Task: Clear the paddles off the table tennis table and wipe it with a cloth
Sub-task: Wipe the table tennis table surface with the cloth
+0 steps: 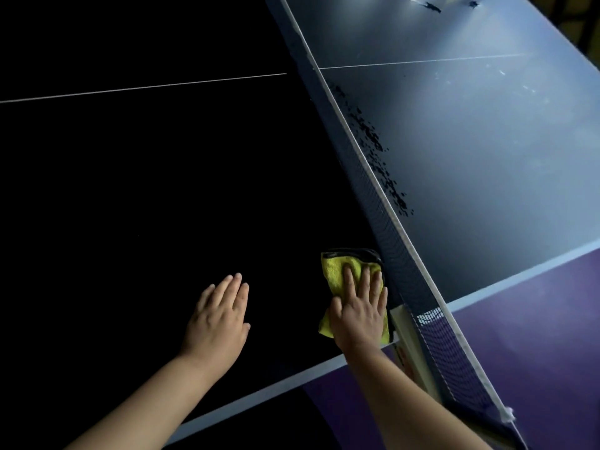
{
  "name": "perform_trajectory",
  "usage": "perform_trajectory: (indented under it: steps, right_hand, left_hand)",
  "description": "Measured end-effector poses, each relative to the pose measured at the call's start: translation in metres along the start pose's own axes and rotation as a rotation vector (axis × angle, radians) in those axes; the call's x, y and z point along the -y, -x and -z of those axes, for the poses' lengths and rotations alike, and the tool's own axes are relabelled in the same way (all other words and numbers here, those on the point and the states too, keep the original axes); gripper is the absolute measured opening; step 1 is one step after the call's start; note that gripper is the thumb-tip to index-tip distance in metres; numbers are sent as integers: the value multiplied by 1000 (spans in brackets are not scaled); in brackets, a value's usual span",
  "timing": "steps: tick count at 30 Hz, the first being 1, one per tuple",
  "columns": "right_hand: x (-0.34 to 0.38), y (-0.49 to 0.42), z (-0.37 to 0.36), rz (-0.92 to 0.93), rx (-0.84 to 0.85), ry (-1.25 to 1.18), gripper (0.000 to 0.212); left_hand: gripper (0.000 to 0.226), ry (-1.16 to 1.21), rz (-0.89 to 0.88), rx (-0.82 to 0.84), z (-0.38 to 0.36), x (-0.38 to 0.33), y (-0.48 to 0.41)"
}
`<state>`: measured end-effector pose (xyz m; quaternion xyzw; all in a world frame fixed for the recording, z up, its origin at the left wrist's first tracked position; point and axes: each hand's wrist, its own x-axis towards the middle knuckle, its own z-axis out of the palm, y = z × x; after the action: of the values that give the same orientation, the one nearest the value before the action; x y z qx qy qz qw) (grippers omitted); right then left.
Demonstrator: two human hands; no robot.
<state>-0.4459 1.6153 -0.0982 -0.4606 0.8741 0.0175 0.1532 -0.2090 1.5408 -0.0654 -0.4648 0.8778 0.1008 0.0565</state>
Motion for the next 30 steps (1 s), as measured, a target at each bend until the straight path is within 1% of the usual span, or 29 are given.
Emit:
perform_trajectory:
  steps: [6,10,12,15,19,25,30]
  right_hand:
    - [-15,-23,17,33,78,115,75]
    - [-22,-40,25,7,105,91,67]
    - [-24,-38,24,24,117,70,68]
    - [-29,-29,21,56,133,42,77]
    - [-25,0,15,77,137,30,76]
    - [7,61,-13,43,100,9,78]
    - [76,125,-47,38,101,76,78]
  left_hand:
    - [81,28,15,-38,4,-19,-4]
    - [79,0,15,-117,-1,-19,-6]
    - [79,-4,41,-124,-1,-19,-4]
    - [78,-4,42,-132,-4,-18,5]
    - [78,-2,14,-119,-10,-9,25]
    - [77,7,-29,-126,-19,35,75]
    - [78,20,19,-116,-27,99,145]
